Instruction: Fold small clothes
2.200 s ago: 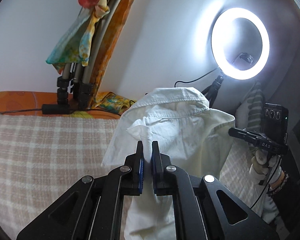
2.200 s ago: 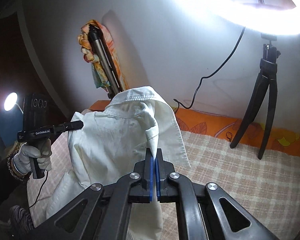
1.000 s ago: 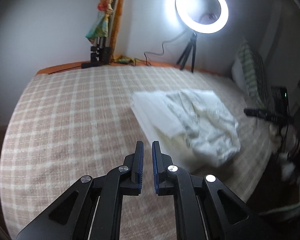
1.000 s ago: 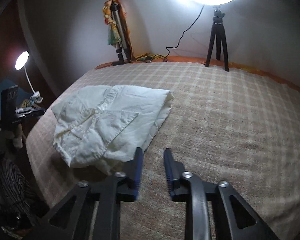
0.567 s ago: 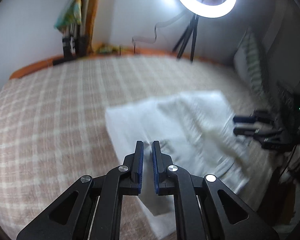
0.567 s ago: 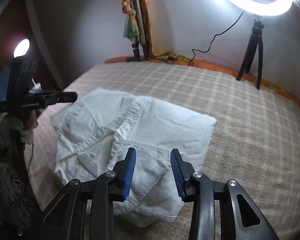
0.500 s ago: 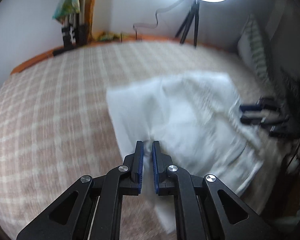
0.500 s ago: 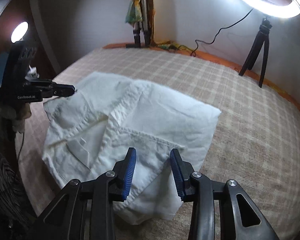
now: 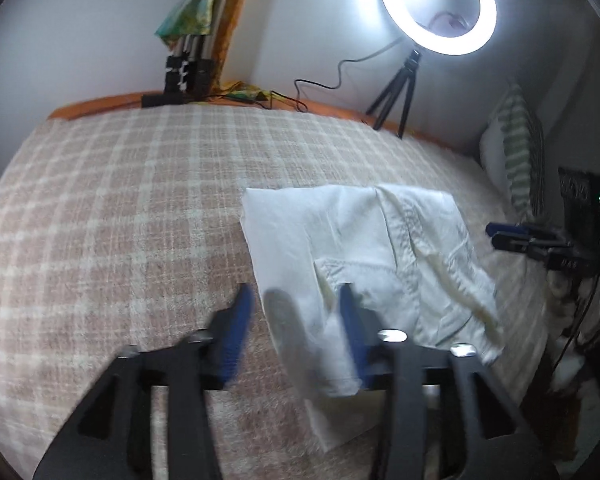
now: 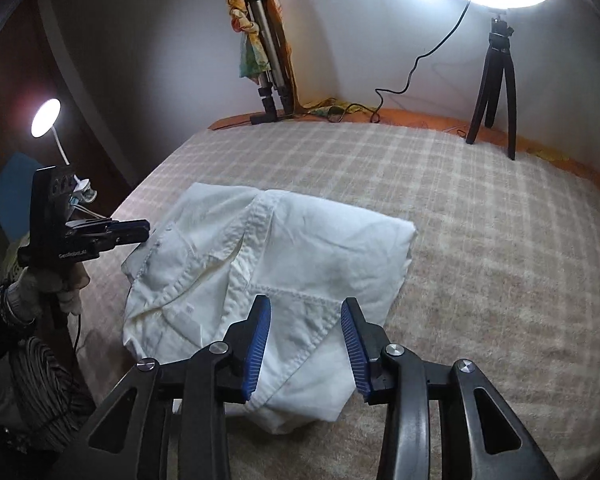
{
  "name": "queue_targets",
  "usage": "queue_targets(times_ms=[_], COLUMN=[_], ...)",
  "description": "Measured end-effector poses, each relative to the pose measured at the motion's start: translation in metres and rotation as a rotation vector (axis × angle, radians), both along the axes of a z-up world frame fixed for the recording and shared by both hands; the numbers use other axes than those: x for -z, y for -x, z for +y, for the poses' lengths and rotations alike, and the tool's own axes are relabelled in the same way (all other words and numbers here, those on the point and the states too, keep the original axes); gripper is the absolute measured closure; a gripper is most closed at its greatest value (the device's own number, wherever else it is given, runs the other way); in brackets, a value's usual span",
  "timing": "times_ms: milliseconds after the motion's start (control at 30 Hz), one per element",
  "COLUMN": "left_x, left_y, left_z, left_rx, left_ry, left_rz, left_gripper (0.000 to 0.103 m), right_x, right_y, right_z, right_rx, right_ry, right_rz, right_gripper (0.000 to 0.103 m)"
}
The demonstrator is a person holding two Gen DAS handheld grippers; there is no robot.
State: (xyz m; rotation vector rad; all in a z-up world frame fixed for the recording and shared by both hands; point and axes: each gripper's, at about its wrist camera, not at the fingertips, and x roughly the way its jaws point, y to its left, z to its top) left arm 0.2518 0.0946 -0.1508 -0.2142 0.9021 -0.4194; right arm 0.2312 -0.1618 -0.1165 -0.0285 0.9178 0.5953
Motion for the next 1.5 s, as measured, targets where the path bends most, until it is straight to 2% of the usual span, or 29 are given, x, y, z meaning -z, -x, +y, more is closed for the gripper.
queue_targets(times_ms=[67,133,233,400,567,700,767,800,833,967,1167,1367,1500], left_x=[0.006,0.015,0.036,0.046,0.044,0.046,0.046,0.046,0.045,0.03,-0.005,-0.032,-0.043], left_y=[-0.003,-0.008,-0.011,-0.013,-0.012,-0.017,-0.019,-0.019,-0.018,-0.013,0.003,0.015,0.014], left_z=[0.008,0.017,0.029,0.025,0.014,0.003,-0.002,-0.003,-0.005,-0.015,-0.042,-0.073,-0.101], left_rx=[-0.053,-0.107,-0.164,-0.165,-0.147,-0.127,-0.122,-0.124,-0.124,-0.113,-0.078,-0.004,0.052], left_ry=[0.068,0.142,0.28,0.358,0.349,0.35,0.335,0.331,0.327,0.267,0.16,0.12,0.117], left_rz=[0.036,0.104,0.201,0.222,0.217,0.224,0.225,0.222,0.216,0.151,0.023,-0.062,-0.101], left_gripper=[0.04,0.039,0.039,0.04,0.043,0.057,0.074,0.075,0.081,0.09,0.093,0.093,0.093], right_x=[0.005,0.013,0.03,0.052,0.065,0.069,0.074,0.075,0.073,0.06,0.024,-0.01,-0.028], right_y=[-0.009,-0.013,-0.019,-0.02,-0.019,-0.02,-0.021,-0.02,-0.018,-0.011,0.005,0.02,0.022], right_z=[-0.006,-0.02,-0.039,-0.062,-0.062,-0.059,-0.05,-0.047,-0.043,-0.039,-0.028,-0.031,-0.051], right_rx=[0.058,0.103,0.144,0.193,0.184,0.168,0.151,0.151,0.151,0.144,0.106,0.074,0.086], right_ry=[0.006,-0.037,-0.118,-0.27,-0.317,-0.393,-0.415,-0.408,-0.396,-0.366,-0.267,-0.177,-0.154], right_rz=[0.015,0.063,0.168,0.283,0.33,0.359,0.384,0.383,0.366,0.318,0.194,0.076,0.017], right_gripper=[0.038,0.028,0.028,0.03,0.041,0.045,0.059,0.059,0.063,0.086,0.095,0.096,0.096])
